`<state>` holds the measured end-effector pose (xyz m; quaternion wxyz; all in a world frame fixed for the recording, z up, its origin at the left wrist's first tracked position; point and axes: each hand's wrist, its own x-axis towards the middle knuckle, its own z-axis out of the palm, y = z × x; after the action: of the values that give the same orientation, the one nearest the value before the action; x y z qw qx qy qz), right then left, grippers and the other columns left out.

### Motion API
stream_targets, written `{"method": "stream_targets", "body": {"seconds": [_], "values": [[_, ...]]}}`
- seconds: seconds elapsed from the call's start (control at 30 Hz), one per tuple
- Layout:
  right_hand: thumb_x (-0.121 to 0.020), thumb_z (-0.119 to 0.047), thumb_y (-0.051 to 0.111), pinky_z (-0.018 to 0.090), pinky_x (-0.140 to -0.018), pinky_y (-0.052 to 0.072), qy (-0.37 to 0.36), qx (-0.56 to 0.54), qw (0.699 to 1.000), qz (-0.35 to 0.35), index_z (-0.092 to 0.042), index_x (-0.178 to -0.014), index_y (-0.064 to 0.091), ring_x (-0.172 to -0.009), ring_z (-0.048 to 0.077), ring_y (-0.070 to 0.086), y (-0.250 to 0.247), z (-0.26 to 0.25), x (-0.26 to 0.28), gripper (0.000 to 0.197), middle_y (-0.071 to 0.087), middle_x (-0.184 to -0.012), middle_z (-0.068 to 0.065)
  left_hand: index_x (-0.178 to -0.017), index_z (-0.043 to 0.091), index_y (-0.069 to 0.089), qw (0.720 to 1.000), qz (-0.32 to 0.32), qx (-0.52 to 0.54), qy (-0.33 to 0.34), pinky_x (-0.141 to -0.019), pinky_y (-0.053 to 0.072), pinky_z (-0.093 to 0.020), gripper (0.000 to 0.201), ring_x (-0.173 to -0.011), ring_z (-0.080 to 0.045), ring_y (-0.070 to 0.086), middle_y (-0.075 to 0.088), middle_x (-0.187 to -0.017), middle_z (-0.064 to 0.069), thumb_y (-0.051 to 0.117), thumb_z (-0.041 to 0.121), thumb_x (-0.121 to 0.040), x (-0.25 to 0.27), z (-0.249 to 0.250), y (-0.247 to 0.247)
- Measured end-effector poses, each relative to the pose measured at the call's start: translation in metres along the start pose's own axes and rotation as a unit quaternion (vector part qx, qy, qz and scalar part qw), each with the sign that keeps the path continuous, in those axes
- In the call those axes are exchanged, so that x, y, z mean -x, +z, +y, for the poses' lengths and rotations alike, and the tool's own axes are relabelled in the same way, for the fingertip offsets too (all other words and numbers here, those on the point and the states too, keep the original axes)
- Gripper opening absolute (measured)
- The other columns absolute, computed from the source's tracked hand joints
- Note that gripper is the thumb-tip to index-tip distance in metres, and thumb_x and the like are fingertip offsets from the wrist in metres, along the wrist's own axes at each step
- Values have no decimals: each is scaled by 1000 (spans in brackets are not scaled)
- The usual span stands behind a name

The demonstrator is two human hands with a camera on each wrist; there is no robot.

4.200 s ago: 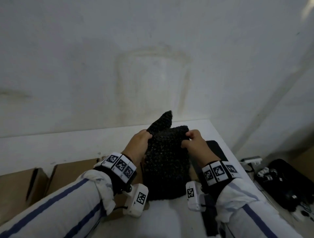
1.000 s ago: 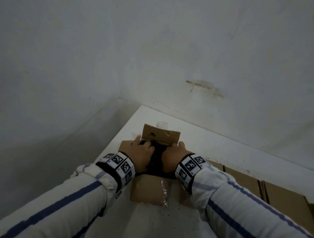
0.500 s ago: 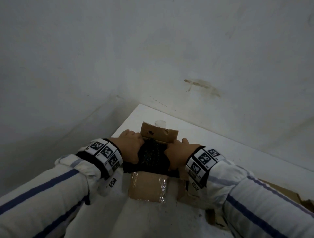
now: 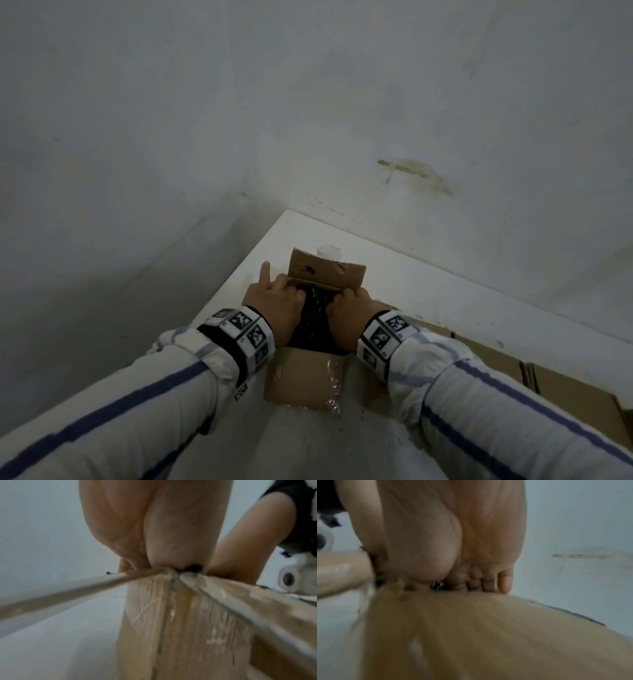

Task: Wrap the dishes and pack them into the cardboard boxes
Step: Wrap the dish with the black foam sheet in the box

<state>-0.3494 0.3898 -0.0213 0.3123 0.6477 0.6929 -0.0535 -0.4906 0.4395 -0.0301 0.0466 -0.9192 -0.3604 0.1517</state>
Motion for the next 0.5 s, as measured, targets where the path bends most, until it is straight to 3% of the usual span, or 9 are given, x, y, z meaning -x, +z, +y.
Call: {"method": "stream_targets", "body": {"seconds": [0.1,0.13,0.17,0.23,0.27,0.4,0.5], "values": [[-86,-40,60,31,-82,41,-27,-78,996,-32,-13,-97,59,-99,26,54,-25,15,12,29,59,-98,3,-136,20,39,996,-51,69,9,-112,1,-58,65,-135,-27,26,39,-141,-4,61,40,-78,0,-13,-7],[-87,-36,61,28,-73,43,-40,-120,992,-22,-10,-93,60,-94,25,55,-36,20,14,26,58,-88,3,-138,21,36,995,-54,89,12,-113,3,-55,71,-137,-26,24,36,-143,-3,64,39,-75,-1,-16,-11],[-88,-29,60,27,-70,44,-55,-160,986,-5,-8,-102,60,-95,25,57,-44,23,14,26,59,-89,4,-140,21,35,993,-45,107,14,-114,4,-51,75,-137,-25,23,35,-144,-2,66,39,-73,-1,-19,-15],[-90,-19,57,27,-80,45,-79,-201,976,16,-9,-129,50,-109,27,56,-52,22,11,41,60,-115,10,-142,21,30,991,-37,125,23,-116,3,-45,85,-138,-23,24,34,-145,-3,71,39,-70,-1,-21,-18],[-91,-18,55,28,-85,43,-89,-191,977,8,-10,-135,45,-114,27,54,-52,17,9,46,57,-124,11,-144,20,27,992,-45,114,29,-116,1,-46,90,-139,-22,22,32,-146,-2,72,42,-70,-2,-21,-18],[-98,-21,45,31,-100,36,-95,-84,991,-48,-3,-137,40,-125,29,47,-40,-4,-6,43,48,-137,16,-146,23,23,997,-66,37,27,-110,-6,-61,90,-140,-26,19,26,-152,-2,68,49,-73,-9,-15,-4],[-92,-19,54,41,-101,37,-92,-56,994,-33,-3,-136,41,-126,35,44,-39,-3,-9,48,42,-139,18,-147,22,17,998,-59,32,4,-107,-8,-66,83,-140,-30,16,25,-152,-3,60,45,-81,-10,-8,4]]}}
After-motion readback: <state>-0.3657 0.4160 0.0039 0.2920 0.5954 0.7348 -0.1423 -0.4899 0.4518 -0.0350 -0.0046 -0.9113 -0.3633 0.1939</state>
